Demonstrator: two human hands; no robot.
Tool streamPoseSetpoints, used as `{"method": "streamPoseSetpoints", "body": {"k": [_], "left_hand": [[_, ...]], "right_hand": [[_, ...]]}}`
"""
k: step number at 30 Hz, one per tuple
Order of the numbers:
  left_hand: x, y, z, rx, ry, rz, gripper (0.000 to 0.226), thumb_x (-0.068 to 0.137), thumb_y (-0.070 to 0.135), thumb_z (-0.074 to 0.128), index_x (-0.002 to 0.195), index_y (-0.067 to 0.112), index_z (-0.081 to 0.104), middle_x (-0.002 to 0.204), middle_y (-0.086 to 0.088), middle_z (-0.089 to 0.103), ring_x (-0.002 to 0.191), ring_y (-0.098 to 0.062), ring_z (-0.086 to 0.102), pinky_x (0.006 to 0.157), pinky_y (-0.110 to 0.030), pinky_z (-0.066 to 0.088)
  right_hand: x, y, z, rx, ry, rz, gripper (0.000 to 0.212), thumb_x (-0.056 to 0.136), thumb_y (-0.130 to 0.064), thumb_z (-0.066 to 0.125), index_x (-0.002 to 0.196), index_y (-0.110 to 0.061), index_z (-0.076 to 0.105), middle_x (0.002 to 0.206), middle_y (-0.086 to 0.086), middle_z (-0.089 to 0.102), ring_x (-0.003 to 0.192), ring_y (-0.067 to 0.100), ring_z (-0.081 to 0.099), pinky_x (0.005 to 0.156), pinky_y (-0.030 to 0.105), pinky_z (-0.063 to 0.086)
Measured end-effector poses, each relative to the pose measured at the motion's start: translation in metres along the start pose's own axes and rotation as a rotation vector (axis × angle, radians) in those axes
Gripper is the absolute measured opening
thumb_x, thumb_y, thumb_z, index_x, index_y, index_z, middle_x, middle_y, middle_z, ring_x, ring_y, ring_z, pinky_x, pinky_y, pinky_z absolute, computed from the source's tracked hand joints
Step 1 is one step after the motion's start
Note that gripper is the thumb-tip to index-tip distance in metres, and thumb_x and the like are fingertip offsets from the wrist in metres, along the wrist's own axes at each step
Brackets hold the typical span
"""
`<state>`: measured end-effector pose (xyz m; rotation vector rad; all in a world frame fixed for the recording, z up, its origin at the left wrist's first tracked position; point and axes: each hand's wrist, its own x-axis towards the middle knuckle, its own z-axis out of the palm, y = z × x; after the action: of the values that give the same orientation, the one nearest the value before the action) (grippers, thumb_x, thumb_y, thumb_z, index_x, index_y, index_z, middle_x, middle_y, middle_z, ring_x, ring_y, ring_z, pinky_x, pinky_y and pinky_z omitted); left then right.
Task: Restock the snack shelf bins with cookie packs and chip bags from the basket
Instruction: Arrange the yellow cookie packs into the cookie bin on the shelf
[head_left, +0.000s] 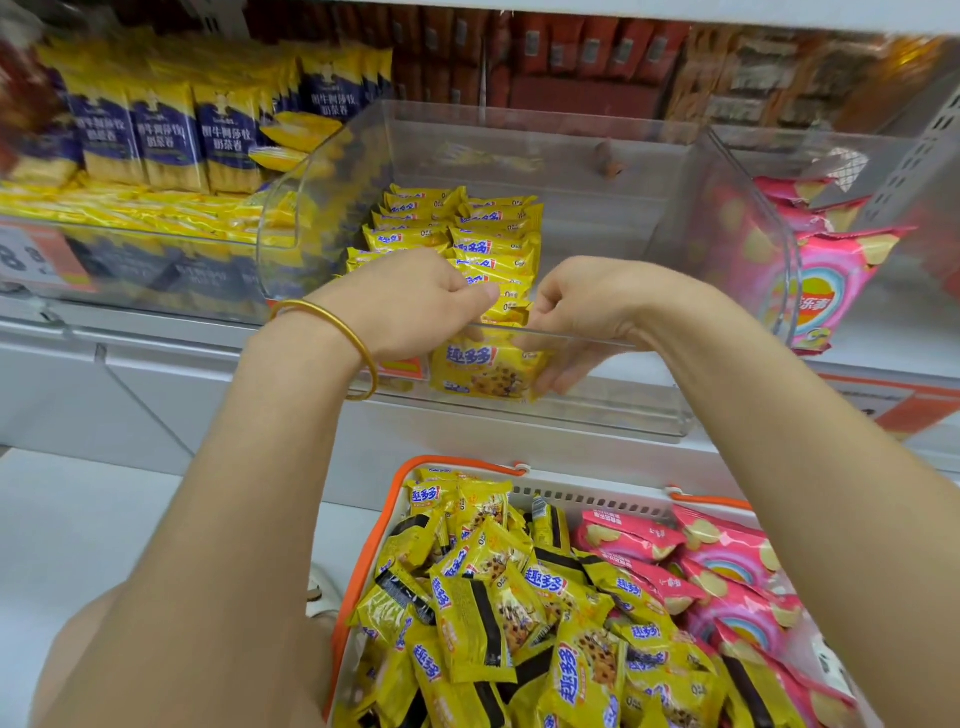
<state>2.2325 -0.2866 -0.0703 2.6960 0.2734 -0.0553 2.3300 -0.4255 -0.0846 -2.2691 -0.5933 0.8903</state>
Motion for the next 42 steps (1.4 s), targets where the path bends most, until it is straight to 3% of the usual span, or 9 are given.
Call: {"method": "streamPoseSetpoints", "body": {"k": [5, 10, 14, 19, 26, 31, 35, 39, 42], "left_hand": [[0.001, -0.009, 0.002, 0.090, 0.034, -0.034, 0.046, 0.098, 0.045, 0.036, 0.066, 0.028, 0.065, 0.092, -0.004, 0.064, 0.096, -0.023, 0.056, 0.089, -0.037, 0.045], [0.004, -0.017, 0.003, 0.100, 0.084, -0.058, 0.049, 0.098, 0.043, 0.037, 0.067, 0.023, 0.069, 0.090, -0.007, 0.067, 0.094, -0.025, 0.057, 0.086, -0.039, 0.046], [0.004, -0.017, 0.006, 0.091, 0.171, 0.037, 0.049, 0.097, 0.036, 0.041, 0.059, 0.011, 0.058, 0.076, -0.013, 0.058, 0.084, -0.030, 0.054, 0.076, -0.040, 0.047], [0.003, -0.010, 0.012, 0.141, 0.083, 0.067, 0.047, 0.100, 0.039, 0.028, 0.119, 0.010, 0.059, 0.129, -0.007, 0.056, 0.120, -0.025, 0.047, 0.102, -0.042, 0.037], [0.006, -0.016, 0.018, 0.318, 0.042, 0.019, 0.066, 0.088, 0.051, 0.009, 0.111, 0.023, 0.063, 0.120, -0.002, 0.062, 0.110, -0.025, 0.054, 0.093, -0.040, 0.043], [-0.007, -0.009, 0.019, 0.188, 0.427, 0.277, 0.061, 0.086, 0.047, 0.017, 0.102, 0.014, 0.066, 0.106, -0.002, 0.066, 0.101, -0.026, 0.055, 0.086, -0.042, 0.043], [-0.049, 0.006, 0.044, -0.027, 0.637, 0.559, 0.031, 0.088, 0.027, 0.043, 0.097, 0.013, 0.069, 0.086, 0.011, 0.058, 0.083, -0.016, 0.056, 0.077, -0.031, 0.042], [-0.069, 0.017, 0.092, 0.039, 0.251, 0.470, 0.036, 0.085, 0.040, 0.039, 0.097, 0.023, 0.068, 0.079, 0.014, 0.054, 0.077, -0.013, 0.053, 0.071, -0.030, 0.047], [-0.062, 0.015, 0.120, 0.255, -0.049, 0.400, 0.041, 0.087, 0.045, 0.033, 0.106, 0.027, 0.065, 0.102, 0.007, 0.064, 0.095, -0.019, 0.058, 0.077, -0.036, 0.049]], "right_hand": [[0.010, -0.013, 0.006, -0.088, 0.047, -0.008, 0.023, 0.086, -0.020, 0.067, 0.071, -0.011, 0.051, 0.073, 0.009, 0.069, 0.090, 0.034, 0.069, 0.089, 0.044, 0.053], [0.008, -0.007, 0.006, 0.259, -0.104, 0.066, 0.008, 0.090, 0.000, 0.057, 0.086, 0.003, 0.051, 0.081, 0.027, 0.067, 0.078, 0.039, 0.069, 0.067, 0.044, 0.059], [0.014, -0.004, 0.004, 0.084, 0.125, 0.076, 0.012, 0.088, -0.001, 0.060, 0.094, 0.006, 0.052, 0.086, 0.028, 0.064, 0.079, 0.042, 0.069, 0.076, 0.050, 0.057], [0.017, -0.007, 0.005, -0.078, 0.092, 0.014, 0.013, 0.081, -0.003, 0.067, 0.093, 0.001, 0.064, 0.086, 0.012, 0.068, 0.087, 0.023, 0.066, 0.085, 0.034, 0.053], [0.014, -0.006, 0.008, 0.023, -0.056, 0.034, 0.024, 0.090, 0.007, 0.049, 0.112, 0.012, 0.056, 0.106, 0.027, 0.066, 0.096, 0.034, 0.068, 0.087, 0.045, 0.055], [-0.034, -0.002, -0.007, -0.065, 0.412, -0.217, 0.029, 0.088, 0.010, 0.039, 0.107, -0.004, 0.055, 0.107, 0.023, 0.063, 0.093, 0.032, 0.066, 0.084, 0.049, 0.054], [-0.113, 0.022, 0.006, 0.101, 0.391, -0.452, 0.042, 0.083, 0.017, 0.037, 0.084, -0.021, 0.054, 0.090, 0.011, 0.065, 0.080, 0.018, 0.066, 0.067, 0.033, 0.055], [-0.107, 0.078, 0.042, -0.106, 0.128, -0.284, 0.030, 0.088, 0.008, 0.045, 0.095, -0.017, 0.061, 0.092, 0.006, 0.069, 0.081, 0.014, 0.066, 0.063, 0.021, 0.049], [-0.074, 0.131, 0.075, -0.476, -0.010, -0.121, 0.024, 0.090, -0.010, 0.054, 0.112, -0.013, 0.062, 0.111, 0.004, 0.066, 0.101, 0.018, 0.059, 0.072, 0.019, 0.036]]}}
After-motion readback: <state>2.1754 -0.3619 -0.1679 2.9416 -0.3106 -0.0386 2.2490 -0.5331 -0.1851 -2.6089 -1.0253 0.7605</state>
